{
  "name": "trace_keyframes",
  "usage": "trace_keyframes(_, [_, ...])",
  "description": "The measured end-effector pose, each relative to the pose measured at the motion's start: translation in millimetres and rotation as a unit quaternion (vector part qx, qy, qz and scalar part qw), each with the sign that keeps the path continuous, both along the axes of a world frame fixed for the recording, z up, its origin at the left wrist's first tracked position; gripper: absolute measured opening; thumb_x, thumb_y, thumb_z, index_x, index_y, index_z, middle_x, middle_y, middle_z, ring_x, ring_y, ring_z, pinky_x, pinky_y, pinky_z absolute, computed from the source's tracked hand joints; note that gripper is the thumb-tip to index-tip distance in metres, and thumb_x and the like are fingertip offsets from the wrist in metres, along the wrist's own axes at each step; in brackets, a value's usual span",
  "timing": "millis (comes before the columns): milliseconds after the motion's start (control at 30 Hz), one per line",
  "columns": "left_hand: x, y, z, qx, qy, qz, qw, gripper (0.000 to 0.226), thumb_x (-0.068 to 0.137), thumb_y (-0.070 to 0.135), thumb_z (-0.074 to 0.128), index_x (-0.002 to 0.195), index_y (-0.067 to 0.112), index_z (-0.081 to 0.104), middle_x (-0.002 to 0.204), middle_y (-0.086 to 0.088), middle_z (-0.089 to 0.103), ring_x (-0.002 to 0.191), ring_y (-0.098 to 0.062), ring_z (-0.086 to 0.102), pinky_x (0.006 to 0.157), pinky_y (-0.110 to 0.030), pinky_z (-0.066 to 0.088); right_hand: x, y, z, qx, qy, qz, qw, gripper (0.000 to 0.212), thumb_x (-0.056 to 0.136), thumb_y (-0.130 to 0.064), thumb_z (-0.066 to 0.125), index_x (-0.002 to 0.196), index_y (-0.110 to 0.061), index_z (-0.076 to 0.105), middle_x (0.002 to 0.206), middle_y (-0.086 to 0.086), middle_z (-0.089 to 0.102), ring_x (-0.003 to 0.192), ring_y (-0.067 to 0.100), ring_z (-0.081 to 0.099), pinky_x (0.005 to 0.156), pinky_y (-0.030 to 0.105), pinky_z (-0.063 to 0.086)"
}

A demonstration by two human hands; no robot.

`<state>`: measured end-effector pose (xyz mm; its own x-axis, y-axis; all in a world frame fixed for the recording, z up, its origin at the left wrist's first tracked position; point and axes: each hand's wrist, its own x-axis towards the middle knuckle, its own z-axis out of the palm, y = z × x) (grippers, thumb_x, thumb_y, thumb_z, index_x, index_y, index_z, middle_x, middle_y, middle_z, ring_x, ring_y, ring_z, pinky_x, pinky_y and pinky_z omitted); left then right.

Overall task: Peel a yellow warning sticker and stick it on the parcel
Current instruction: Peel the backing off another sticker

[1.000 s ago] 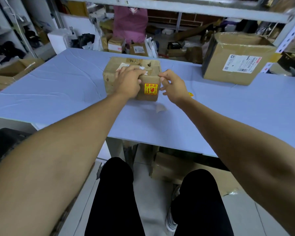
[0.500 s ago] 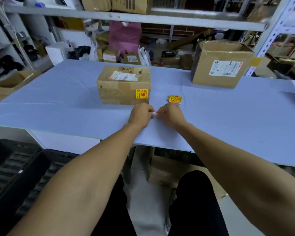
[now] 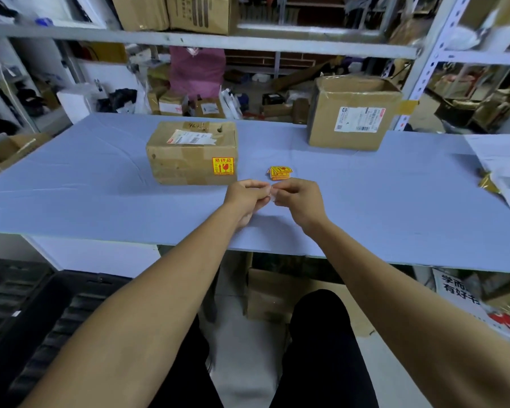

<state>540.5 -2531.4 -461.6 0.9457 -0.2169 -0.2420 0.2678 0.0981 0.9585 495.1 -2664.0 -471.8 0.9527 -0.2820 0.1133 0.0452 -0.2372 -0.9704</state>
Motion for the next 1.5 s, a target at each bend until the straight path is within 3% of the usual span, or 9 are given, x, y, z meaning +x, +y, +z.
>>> trace_keyframes(200, [-6, -27, 11, 0.031, -0.025, -0.008, 0.999, 0.006, 0.088, -0.002, 0.068, 0.086, 0.004, 0.067, 0.074, -0.009, 0.064, 0.062, -0.016, 0.058, 0.059, -0.015, 0.055, -13, -15, 18, 0.086, -0.013, 0.000, 0.996, 0.018, 0.086, 0.002, 0.070, 0.074, -0.011, 0.072, 0.067, 0.003, 0.069, 0.063, 0.009, 0.064, 0.066, 0.021, 0.055])
trace_keyframes(367, [-16, -46, 12, -0.009, -0.089, -0.026, 0.996, 0.019, 0.087, -0.004, 0.068, 0.106, -0.006, 0.069, 0.095, -0.018, 0.068, 0.084, -0.024, 0.064, 0.088, -0.030, 0.058, -15, -38, 30, 0.143, -0.007, -0.042, 0.989, 0.022, 0.088, 0.006, 0.064, 0.072, -0.009, 0.068, 0.068, 0.004, 0.067, 0.064, 0.013, 0.065, 0.068, 0.024, 0.056])
trace_keyframes(533, [-11, -63, 22, 0.009, -0.113, -0.014, 0.993, 0.018, 0.083, -0.003, 0.072, 0.072, 0.011, 0.071, 0.077, -0.013, 0.068, 0.076, -0.025, 0.062, 0.083, -0.036, 0.054, -23, -51, 35, 0.130, -0.033, -0.045, 0.990, 0.013, 0.090, 0.002, 0.065, 0.082, -0.005, 0.073, 0.079, 0.009, 0.073, 0.073, 0.017, 0.072, 0.076, 0.023, 0.059])
trace_keyframes(667, [-5, -77, 27, -0.009, -0.069, -0.038, 0.997, 0.010, 0.086, -0.001, 0.070, 0.079, 0.006, 0.071, 0.077, -0.010, 0.071, 0.077, -0.022, 0.068, 0.081, -0.028, 0.056, -26, -68, 34, 0.047, -0.041, -0.025, 0.998, 0.011, 0.085, -0.003, 0.072, 0.094, -0.004, 0.078, 0.090, 0.010, 0.078, 0.090, 0.022, 0.076, 0.086, 0.028, 0.060])
trace_keyframes(833, [-5, -94, 30, 0.016, -0.058, -0.062, 0.996, 0.007, 0.093, 0.000, 0.061, 0.091, -0.002, 0.068, 0.088, -0.016, 0.072, 0.091, -0.027, 0.069, 0.087, -0.026, 0.059, -18, -88, 38, -0.028, -0.040, -0.061, 0.997, 0.009, 0.085, -0.009, 0.074, 0.082, -0.001, 0.075, 0.069, 0.008, 0.073, 0.064, 0.014, 0.068, 0.071, 0.029, 0.061])
trace_keyframes(967, [4, -101, 39, 0.070, -0.161, -0.114, 0.978, 0.018, 0.090, -0.001, 0.064, 0.105, -0.006, 0.072, 0.102, -0.020, 0.074, 0.088, -0.022, 0.070, 0.083, -0.022, 0.059, -6, -110, 50, -0.065, -0.015, -0.057, 0.996, 0.013, 0.088, -0.011, 0.071, 0.080, -0.002, 0.072, 0.069, 0.011, 0.071, 0.060, 0.016, 0.065, 0.062, 0.026, 0.057])
trace_keyframes(1233, [61, -143, 89, 0.290, -0.306, -0.130, 0.897, 0.008, 0.084, 0.020, 0.075, 0.082, 0.012, 0.076, 0.070, 0.004, 0.067, 0.074, -0.016, 0.064, 0.062, -0.022, 0.048, 48, -156, 93, 0.097, 0.075, -0.028, 0.992, 0.030, 0.103, -0.014, 0.051, 0.081, -0.003, 0.068, 0.076, 0.011, 0.072, 0.067, 0.020, 0.070, 0.066, 0.025, 0.060])
trace_keyframes(1367, [123, -189, 132, 0.344, -0.339, -0.109, 0.869, 0.016, 0.078, 0.019, 0.077, 0.065, 0.026, 0.070, 0.082, 0.000, 0.073, 0.105, -0.027, 0.064, 0.084, -0.030, 0.053, 105, -193, 138, -0.189, 0.041, -0.133, 0.972, 0.036, 0.101, -0.015, 0.041, 0.073, -0.004, 0.061, 0.081, 0.019, 0.070, 0.077, 0.035, 0.069, 0.073, 0.046, 0.059])
trace_keyframes(1500, [186, -237, 186, 0.387, -0.399, -0.077, 0.827, 0.004, 0.079, 0.018, 0.078, 0.081, 0.017, 0.075, 0.095, -0.006, 0.072, 0.098, -0.024, 0.064, 0.082, -0.029, 0.050, 145, -237, 189, -0.511, 0.077, -0.132, 0.846, 0.019, 0.093, -0.007, 0.040, 0.077, -0.008, 0.051, 0.079, 0.011, 0.053, 0.075, 0.032, 0.051, 0.060, 0.033, 0.038])
